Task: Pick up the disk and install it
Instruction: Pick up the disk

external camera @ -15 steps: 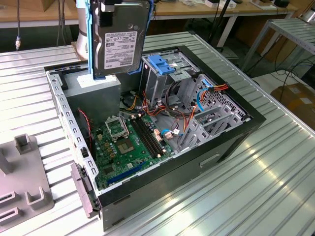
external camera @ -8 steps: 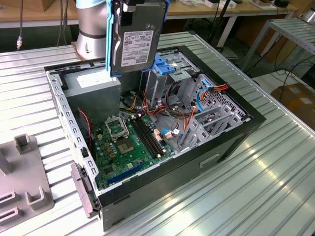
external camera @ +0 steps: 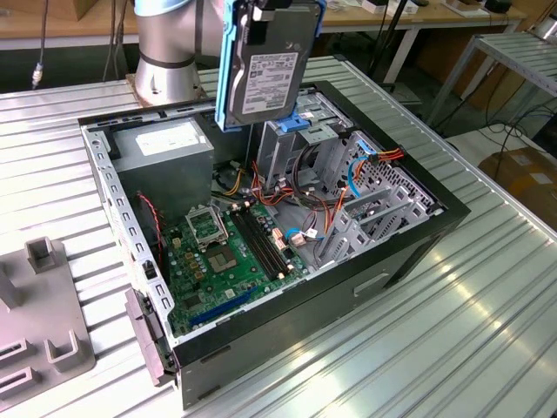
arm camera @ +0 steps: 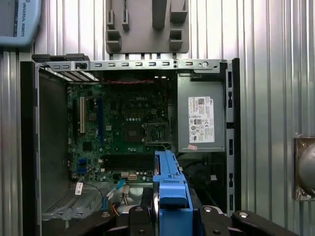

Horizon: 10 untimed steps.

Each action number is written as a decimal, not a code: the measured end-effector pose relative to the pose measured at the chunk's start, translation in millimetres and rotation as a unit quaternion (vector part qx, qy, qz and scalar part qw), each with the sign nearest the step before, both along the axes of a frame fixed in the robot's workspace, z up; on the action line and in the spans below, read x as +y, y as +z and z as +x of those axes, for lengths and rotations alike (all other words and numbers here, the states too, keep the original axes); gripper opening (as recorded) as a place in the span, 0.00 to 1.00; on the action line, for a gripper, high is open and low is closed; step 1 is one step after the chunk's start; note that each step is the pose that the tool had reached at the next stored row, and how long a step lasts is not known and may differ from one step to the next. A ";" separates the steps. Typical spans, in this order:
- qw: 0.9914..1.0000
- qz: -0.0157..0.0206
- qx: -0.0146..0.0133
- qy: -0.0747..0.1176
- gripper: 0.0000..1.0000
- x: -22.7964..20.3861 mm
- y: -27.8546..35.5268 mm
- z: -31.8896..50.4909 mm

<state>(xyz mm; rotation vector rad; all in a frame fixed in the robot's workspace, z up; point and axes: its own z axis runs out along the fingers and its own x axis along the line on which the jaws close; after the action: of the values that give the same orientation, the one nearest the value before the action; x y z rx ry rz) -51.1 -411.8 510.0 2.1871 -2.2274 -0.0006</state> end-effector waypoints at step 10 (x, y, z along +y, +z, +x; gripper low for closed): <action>1.000 -0.001 0.000 0.000 0.37 -0.6 -0.8 11.3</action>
<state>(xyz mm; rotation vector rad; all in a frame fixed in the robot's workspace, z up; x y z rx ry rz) -39.8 -412.4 509.2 2.1874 -2.2259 0.0007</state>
